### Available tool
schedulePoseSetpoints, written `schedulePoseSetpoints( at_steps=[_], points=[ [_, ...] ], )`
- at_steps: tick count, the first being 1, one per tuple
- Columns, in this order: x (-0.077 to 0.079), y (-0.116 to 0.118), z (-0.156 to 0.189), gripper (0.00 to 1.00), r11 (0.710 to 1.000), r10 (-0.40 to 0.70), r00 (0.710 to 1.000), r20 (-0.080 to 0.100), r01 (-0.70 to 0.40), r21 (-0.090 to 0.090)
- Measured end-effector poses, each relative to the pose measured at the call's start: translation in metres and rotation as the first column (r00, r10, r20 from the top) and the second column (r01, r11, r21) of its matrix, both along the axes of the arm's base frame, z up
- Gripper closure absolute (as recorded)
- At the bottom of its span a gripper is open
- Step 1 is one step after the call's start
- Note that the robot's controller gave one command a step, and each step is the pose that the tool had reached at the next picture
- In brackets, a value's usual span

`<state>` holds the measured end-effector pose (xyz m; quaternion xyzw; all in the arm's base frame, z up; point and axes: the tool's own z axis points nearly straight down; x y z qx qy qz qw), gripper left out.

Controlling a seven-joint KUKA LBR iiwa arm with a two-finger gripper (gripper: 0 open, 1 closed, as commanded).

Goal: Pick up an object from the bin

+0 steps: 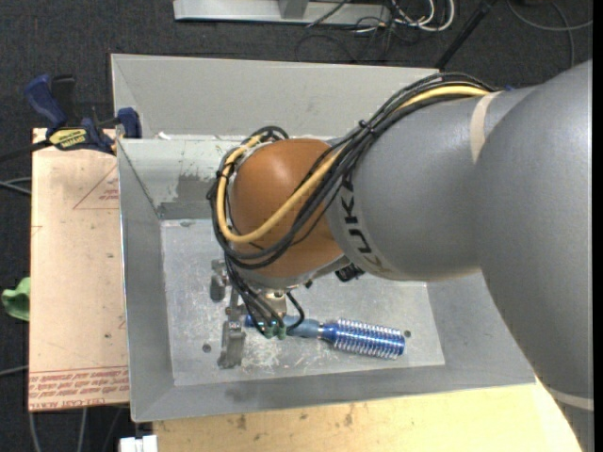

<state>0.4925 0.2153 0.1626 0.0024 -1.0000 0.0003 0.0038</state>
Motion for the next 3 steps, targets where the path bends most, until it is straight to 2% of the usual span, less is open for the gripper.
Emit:
schedulePoseSetpoints(
  at_steps=[1, 2, 3],
  points=[
    [0.012, -0.071, -0.097, 0.00, 0.999, 0.050, 0.999, 0.002, -0.050, -0.002],
    [0.025, -0.142, -0.074, 0.00, 0.979, -0.205, 0.979, 0.010, 0.205, -0.001],
    [0.024, -0.139, -0.074, 1.00, 0.979, -0.203, 0.979, 0.007, 0.203, 0.002]
  ],
)
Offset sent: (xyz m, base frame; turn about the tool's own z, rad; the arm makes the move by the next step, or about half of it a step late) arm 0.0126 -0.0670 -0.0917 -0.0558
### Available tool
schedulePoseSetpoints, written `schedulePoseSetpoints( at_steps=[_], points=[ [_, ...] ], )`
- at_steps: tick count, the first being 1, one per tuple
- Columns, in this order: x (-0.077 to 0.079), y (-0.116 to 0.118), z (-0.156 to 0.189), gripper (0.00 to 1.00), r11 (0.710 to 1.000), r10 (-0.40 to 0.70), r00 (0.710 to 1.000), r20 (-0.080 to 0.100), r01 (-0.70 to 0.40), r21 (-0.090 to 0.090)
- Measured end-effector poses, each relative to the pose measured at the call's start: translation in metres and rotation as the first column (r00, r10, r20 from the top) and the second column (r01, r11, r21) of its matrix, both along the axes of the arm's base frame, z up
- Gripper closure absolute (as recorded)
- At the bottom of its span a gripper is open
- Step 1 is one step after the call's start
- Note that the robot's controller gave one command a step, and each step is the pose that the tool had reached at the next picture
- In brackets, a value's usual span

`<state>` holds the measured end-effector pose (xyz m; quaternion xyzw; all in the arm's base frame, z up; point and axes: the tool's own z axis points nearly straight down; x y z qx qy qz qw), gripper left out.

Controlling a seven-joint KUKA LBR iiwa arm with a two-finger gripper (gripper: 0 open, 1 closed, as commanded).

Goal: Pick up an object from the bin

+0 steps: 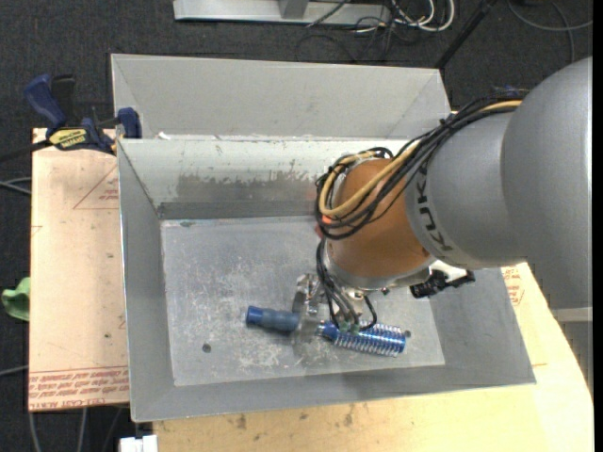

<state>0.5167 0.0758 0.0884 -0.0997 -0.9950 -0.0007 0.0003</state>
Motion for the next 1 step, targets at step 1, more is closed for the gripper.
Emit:
schedulePoseSetpoints(
  at_steps=[1],
  points=[
    [0.0037, -0.0007, 0.1551, 1.00, 1.000, 0.011, 1.000, 0.009, -0.011, 0.000]
  ],
)
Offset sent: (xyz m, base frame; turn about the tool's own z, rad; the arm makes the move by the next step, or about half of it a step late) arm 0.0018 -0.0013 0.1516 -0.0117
